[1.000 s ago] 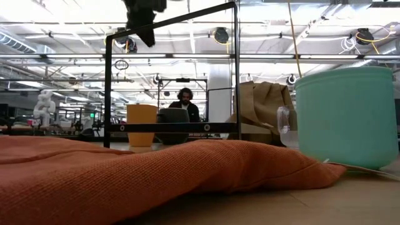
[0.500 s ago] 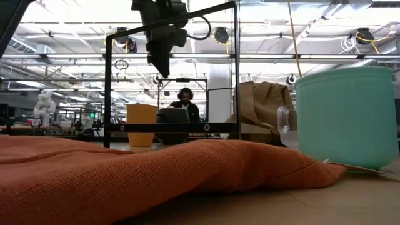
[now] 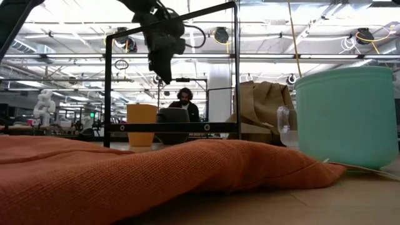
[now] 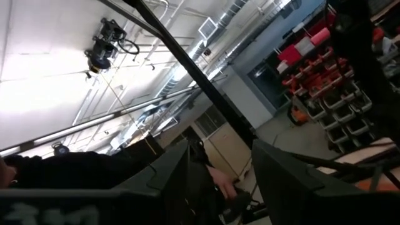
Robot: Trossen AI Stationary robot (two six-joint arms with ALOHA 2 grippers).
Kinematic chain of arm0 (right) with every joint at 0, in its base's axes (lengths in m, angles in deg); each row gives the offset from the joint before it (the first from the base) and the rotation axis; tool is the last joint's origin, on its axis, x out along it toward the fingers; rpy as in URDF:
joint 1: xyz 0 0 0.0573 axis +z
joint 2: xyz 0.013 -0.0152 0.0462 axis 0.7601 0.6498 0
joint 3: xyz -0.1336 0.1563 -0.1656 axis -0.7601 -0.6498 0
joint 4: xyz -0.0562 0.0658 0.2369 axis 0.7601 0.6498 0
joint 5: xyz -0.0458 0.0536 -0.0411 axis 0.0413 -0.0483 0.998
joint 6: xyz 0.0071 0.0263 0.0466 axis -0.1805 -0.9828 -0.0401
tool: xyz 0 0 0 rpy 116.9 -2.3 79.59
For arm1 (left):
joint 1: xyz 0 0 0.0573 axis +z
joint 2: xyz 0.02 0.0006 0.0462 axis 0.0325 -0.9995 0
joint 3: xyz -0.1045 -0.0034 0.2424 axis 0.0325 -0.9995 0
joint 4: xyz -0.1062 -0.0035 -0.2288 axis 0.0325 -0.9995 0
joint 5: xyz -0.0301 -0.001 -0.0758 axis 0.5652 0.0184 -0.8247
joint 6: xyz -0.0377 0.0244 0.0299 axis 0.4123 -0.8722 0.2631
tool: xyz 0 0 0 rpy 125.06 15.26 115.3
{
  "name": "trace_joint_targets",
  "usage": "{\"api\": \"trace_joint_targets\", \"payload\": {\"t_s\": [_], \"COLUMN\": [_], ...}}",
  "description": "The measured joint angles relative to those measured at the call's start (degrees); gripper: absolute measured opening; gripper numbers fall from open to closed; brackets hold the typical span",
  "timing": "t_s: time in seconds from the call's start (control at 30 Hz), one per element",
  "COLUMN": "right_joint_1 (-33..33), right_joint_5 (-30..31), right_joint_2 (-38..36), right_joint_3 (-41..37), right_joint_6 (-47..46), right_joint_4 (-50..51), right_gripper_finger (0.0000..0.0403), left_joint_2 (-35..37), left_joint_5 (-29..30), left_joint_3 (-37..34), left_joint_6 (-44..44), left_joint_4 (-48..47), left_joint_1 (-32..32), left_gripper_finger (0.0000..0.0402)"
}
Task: Stack small to large cups/mugs on shelf
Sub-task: Put the black mug on the shelf
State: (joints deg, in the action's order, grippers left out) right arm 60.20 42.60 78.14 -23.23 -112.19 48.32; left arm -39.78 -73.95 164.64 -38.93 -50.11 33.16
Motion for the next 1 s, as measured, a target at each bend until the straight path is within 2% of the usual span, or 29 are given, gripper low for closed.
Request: {"api": "trace_joint_targets", "payload": {"t_s": [0.37,1.0], "right_joint_1": [2.4,5.2], "right_joint_5": [3.4,8.3], "right_joint_2": [2.5,2.5], "right_joint_3": [0.0,0.0], "right_joint_6": [0.4,1.5], "right_joint_4": [-4.0,-4.1], "right_gripper_finger": [0.0167,0.0167], "left_joint_2": [-5.2,-6.1], "left_joint_5": [1.2,2.6], "left_joint_3": [-0.1,0.0], "left_joint_6": [-3.1,-6.0], "left_joint_4": [0.6,3.8], "left_joint_1": [-0.3,1.2], "left_gripper_finger": [0.0131,0.0131]}}
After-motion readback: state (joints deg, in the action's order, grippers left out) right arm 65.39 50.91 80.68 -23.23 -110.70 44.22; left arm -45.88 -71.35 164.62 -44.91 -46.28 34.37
